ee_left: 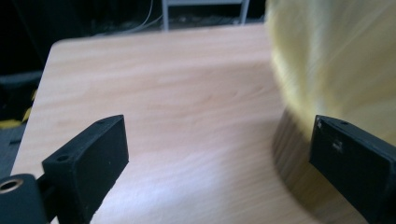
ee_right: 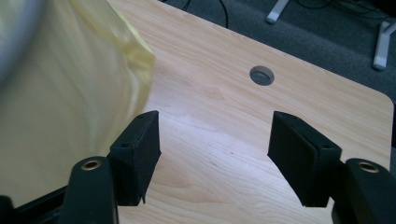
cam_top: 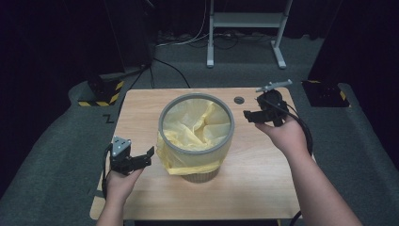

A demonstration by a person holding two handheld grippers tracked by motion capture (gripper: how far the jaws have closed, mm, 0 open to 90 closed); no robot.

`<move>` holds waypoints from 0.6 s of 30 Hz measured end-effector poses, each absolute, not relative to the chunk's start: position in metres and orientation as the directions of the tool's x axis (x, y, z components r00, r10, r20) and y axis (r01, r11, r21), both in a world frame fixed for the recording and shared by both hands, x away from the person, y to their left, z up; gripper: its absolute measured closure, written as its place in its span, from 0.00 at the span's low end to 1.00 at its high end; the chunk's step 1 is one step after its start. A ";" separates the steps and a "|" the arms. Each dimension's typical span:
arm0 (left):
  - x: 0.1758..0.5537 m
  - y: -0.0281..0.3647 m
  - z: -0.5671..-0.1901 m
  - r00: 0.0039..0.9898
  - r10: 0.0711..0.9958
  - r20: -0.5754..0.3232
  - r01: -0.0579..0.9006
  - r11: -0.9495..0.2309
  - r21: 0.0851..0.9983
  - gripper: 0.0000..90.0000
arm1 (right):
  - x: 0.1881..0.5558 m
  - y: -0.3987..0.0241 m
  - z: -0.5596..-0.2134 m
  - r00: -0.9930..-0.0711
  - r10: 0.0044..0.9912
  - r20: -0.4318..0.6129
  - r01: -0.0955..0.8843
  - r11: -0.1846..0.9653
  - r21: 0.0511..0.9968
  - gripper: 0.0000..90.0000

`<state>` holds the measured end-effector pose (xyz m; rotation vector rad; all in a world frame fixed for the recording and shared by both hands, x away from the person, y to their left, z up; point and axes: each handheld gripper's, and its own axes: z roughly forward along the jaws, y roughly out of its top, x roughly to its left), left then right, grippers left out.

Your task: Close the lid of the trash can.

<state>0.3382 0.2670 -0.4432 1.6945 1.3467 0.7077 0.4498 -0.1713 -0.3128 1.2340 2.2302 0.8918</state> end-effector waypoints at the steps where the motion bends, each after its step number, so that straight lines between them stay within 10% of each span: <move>1: 0.338 0.269 -0.448 0.265 0.962 -0.072 0.506 -0.075 0.860 0.06 | 0.448 -0.176 -0.319 -0.501 0.863 -0.061 0.576 0.385 0.721 0.35; 18: 0.324 0.260 -0.529 0.283 0.959 -0.004 0.674 -0.196 0.712 0.04 | 0.400 -0.276 -0.509 -0.427 0.904 -0.024 0.599 0.303 0.742 0.26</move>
